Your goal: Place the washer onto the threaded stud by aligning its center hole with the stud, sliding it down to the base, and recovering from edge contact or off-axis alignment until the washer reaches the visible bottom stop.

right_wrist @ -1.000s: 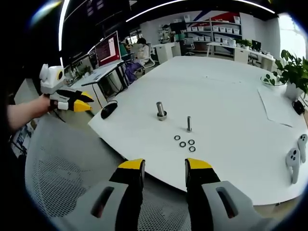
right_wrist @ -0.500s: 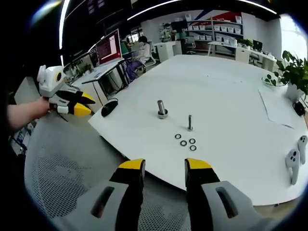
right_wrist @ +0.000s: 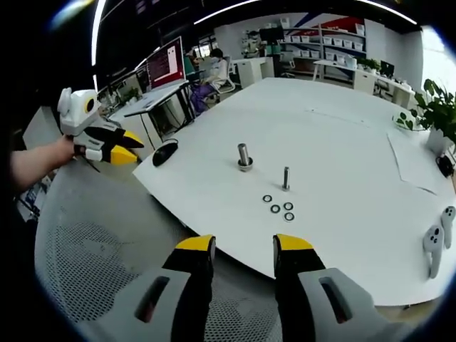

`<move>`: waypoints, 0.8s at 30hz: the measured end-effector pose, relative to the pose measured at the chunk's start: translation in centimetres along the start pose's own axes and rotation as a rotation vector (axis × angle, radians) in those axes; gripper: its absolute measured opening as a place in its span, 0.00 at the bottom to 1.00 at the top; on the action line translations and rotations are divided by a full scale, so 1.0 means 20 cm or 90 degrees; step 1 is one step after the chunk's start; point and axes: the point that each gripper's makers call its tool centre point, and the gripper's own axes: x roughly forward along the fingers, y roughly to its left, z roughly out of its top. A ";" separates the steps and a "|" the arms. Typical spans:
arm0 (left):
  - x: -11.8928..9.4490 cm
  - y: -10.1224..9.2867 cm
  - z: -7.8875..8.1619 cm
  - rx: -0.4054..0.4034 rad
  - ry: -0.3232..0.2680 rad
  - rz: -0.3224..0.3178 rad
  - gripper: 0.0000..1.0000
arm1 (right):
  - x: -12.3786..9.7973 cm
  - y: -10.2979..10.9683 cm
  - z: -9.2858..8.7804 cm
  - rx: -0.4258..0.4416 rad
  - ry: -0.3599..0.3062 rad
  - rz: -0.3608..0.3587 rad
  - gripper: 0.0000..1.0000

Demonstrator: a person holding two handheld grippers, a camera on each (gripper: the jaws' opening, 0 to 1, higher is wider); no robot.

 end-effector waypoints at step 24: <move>0.00 -0.08 -0.03 0.038 0.025 -0.032 0.21 | 0.01 -0.01 -0.05 0.014 0.031 -0.013 0.35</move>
